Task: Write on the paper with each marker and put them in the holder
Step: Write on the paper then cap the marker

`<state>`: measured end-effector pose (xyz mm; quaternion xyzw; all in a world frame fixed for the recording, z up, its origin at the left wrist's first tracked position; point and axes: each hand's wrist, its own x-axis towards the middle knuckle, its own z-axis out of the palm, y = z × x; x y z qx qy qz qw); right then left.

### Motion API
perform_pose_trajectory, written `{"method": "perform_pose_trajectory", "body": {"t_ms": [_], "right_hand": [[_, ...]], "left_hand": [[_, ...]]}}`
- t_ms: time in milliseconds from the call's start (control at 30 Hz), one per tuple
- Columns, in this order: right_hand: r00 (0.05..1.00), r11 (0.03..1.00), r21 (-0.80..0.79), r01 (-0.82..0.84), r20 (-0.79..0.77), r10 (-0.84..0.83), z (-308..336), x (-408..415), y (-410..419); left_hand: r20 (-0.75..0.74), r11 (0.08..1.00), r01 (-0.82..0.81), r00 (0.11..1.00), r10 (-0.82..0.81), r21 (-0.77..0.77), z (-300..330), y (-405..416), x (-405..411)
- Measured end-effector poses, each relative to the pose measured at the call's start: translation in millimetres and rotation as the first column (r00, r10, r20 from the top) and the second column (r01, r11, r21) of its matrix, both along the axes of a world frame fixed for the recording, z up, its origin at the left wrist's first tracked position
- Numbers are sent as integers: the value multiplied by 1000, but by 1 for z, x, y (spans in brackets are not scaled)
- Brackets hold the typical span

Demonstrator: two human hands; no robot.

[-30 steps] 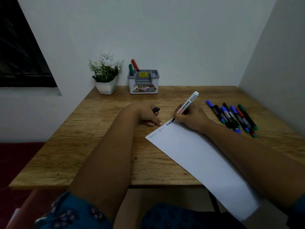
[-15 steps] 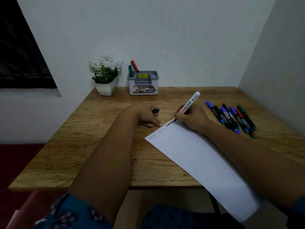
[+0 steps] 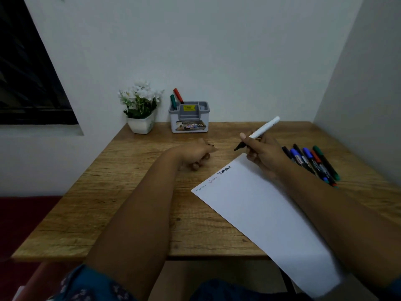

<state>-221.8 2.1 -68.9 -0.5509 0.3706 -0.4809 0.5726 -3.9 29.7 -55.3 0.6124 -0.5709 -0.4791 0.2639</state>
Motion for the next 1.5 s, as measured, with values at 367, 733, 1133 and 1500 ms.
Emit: {"method": "perform_pose_trajectory", "body": {"t_ms": [367,733,1133,1500], "right_hand": [[984,981,133,-142,127,125,2,6,4],[987,995,-20,-102,121,104,3,8,5],[997,992,124,29,74,-38,25,21,-3],[553,536,-693,-482,-715,-427,43,77,-14]], "left_hand": [[-132,979,150,977,-168,-136,0,5,-11],[-140,871,15,985,-96,-491,4,9,-32],[122,867,54,992,8,-495,14,2,-6],[-139,755,-208,978,155,-622,16,2,31]]}}
